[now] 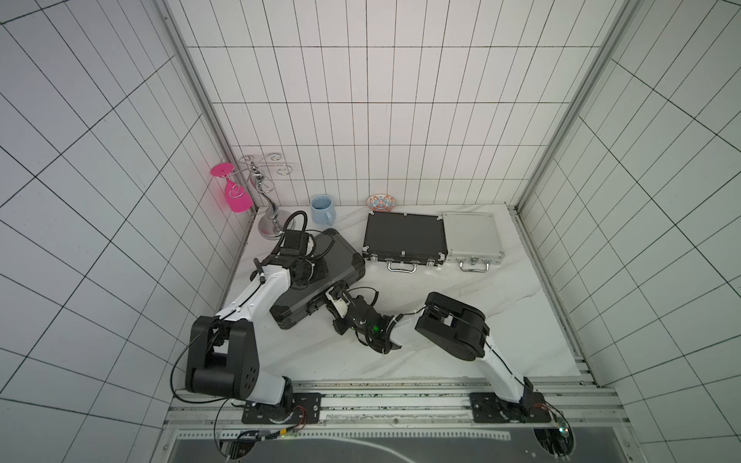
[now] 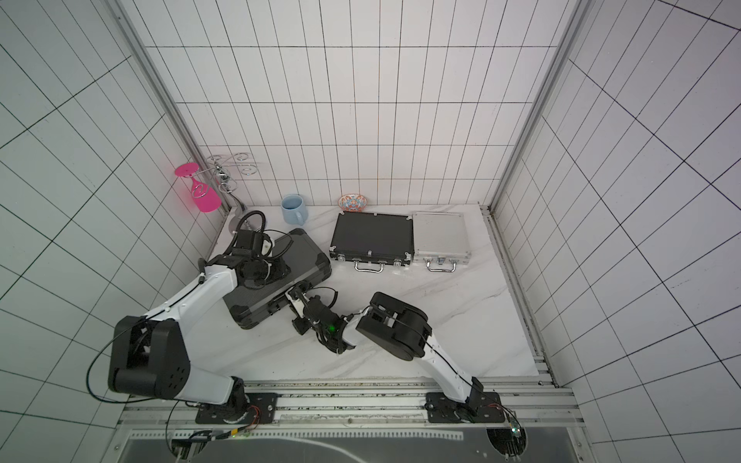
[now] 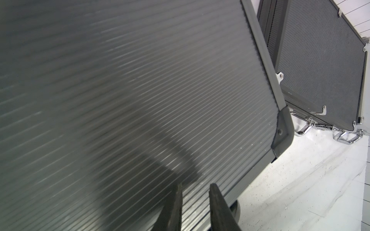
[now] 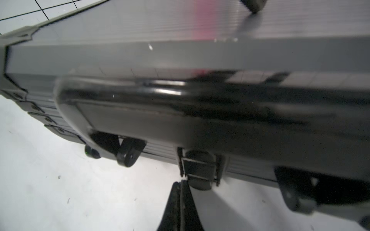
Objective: Close the poker set cases
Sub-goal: Fasten the fastener on the poker set case.
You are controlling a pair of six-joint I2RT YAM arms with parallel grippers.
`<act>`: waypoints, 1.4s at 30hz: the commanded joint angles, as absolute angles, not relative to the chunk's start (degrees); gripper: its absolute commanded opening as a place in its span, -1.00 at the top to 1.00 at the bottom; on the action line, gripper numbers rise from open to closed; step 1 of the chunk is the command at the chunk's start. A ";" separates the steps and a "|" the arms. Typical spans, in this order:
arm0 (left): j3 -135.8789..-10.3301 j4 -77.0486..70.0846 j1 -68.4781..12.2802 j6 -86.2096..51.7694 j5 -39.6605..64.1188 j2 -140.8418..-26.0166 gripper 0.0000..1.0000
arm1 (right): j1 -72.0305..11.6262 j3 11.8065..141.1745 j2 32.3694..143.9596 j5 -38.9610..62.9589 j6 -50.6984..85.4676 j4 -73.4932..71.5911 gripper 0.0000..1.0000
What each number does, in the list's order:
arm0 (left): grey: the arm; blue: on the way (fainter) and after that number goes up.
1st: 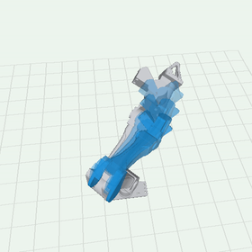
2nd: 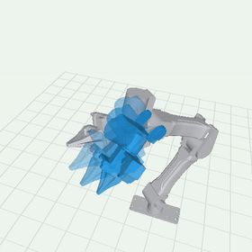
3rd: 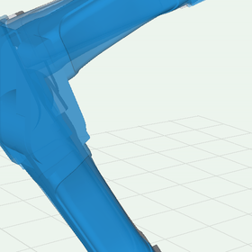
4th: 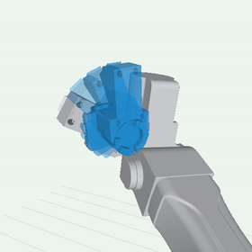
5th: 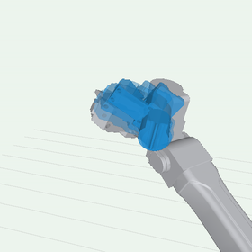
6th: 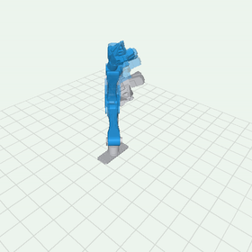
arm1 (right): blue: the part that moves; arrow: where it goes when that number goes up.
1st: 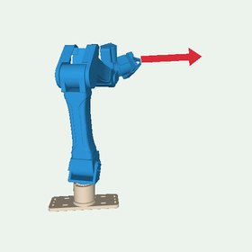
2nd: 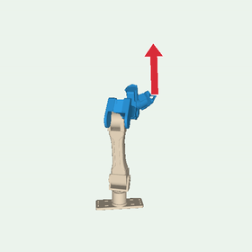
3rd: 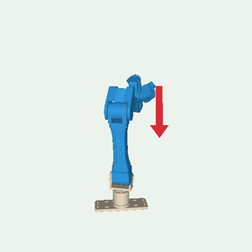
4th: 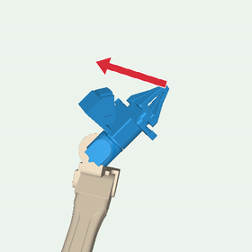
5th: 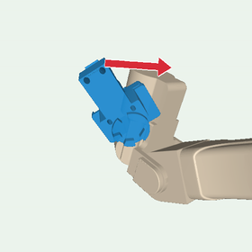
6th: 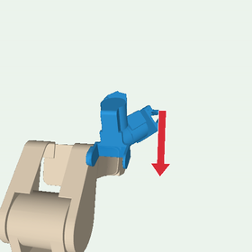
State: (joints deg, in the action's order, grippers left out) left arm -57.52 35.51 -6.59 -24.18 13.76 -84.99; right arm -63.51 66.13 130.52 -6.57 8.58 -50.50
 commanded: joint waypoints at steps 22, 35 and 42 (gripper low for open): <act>-50.68 48.43 -6.22 -24.26 8.53 -90.75 0.46 | -62.42 68.68 130.94 -10.24 8.53 -47.88 1.00; -48.43 47.65 -6.24 -24.17 9.23 -91.21 0.48 | -62.14 73.92 133.20 -9.43 8.75 -43.38 1.00; -47.48 47.57 -6.24 -24.11 9.32 -90.90 0.49 | -61.72 77.94 134.93 -7.56 8.92 -39.53 1.00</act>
